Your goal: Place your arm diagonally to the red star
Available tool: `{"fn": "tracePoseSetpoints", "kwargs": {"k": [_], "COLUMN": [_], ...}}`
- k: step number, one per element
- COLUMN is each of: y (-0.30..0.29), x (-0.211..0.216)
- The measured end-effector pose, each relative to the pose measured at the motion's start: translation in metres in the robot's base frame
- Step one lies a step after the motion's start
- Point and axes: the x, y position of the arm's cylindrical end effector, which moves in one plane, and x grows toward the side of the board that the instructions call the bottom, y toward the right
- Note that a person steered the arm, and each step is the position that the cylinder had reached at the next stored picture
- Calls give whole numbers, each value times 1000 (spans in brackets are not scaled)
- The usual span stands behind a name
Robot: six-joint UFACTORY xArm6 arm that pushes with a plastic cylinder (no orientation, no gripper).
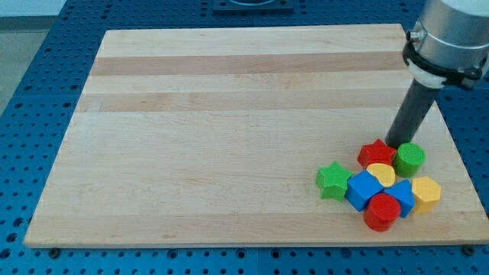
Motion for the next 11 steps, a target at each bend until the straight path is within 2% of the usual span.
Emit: {"fn": "tracePoseSetpoints", "kwargs": {"k": [3, 4, 5, 6, 8, 9, 11], "y": [1, 3, 42, 50, 15, 12, -56], "x": [20, 9, 9, 9, -33, -35, -48]}}
